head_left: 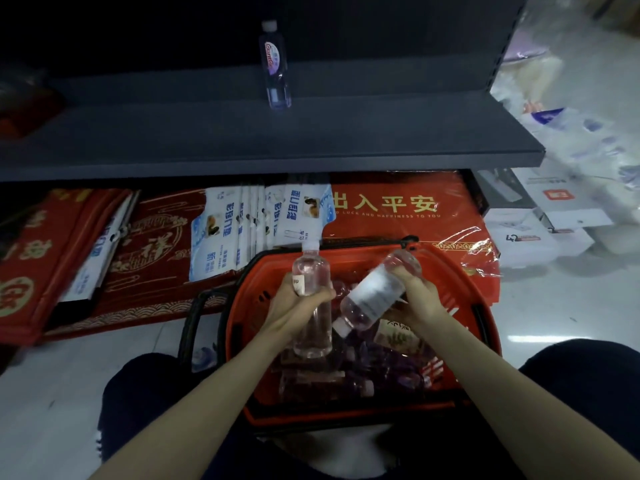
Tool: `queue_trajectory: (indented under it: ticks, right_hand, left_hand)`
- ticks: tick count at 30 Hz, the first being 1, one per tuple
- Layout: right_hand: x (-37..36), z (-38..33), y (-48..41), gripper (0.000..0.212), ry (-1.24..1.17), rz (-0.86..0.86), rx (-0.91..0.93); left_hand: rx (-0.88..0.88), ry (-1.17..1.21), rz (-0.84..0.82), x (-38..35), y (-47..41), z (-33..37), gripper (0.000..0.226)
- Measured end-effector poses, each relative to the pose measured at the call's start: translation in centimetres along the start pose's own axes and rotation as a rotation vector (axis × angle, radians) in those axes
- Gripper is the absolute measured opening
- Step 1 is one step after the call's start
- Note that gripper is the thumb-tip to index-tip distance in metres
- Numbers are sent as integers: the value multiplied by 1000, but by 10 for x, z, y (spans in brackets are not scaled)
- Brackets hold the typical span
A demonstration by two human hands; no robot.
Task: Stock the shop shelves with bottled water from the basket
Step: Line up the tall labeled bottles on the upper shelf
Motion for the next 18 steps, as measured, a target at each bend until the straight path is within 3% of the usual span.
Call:
queue_trajectory:
  ticks: [4, 5, 8, 10, 14, 15, 16, 18]
  right_hand:
    - [30, 22, 6, 106, 14, 331, -163]
    - [32, 24, 9, 110, 28, 354, -178]
    - [31, 31, 14, 81, 23, 341, -206]
    - [25, 43, 15, 73, -8, 303, -285]
    - [13, 43, 19, 22, -24, 143, -253]
    - [12, 43, 18, 24, -29, 96, -239]
    - [13, 43, 16, 39, -21, 55, -222]
    - [17, 40, 16, 92, 189, -7, -115]
  left_hand:
    - [112, 31, 60, -7, -7, -27, 42]
    - [158, 50, 73, -10, -9, -34, 43]
    - [230, 82, 84, -21, -13, -52, 59]
    - [238, 55, 67, -33, -11, -57, 72]
    - [246, 136, 74, -49, -6, -59, 77]
    - [254, 168, 86, -50, -6, -60, 77]
    - [258, 196, 90, -51, -8, -62, 77]
    - [271, 231, 80, -51, -11, -67, 76]
Point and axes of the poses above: each hand's wrist, its own y-axis away from the middle knuckle, its own x-axis out of the back of the hand, z = x × y, the point moved 5 cm from there along -y, towards the middle knuckle, and after that the axes turned 11 degrees about x, right-handed, at the moved point
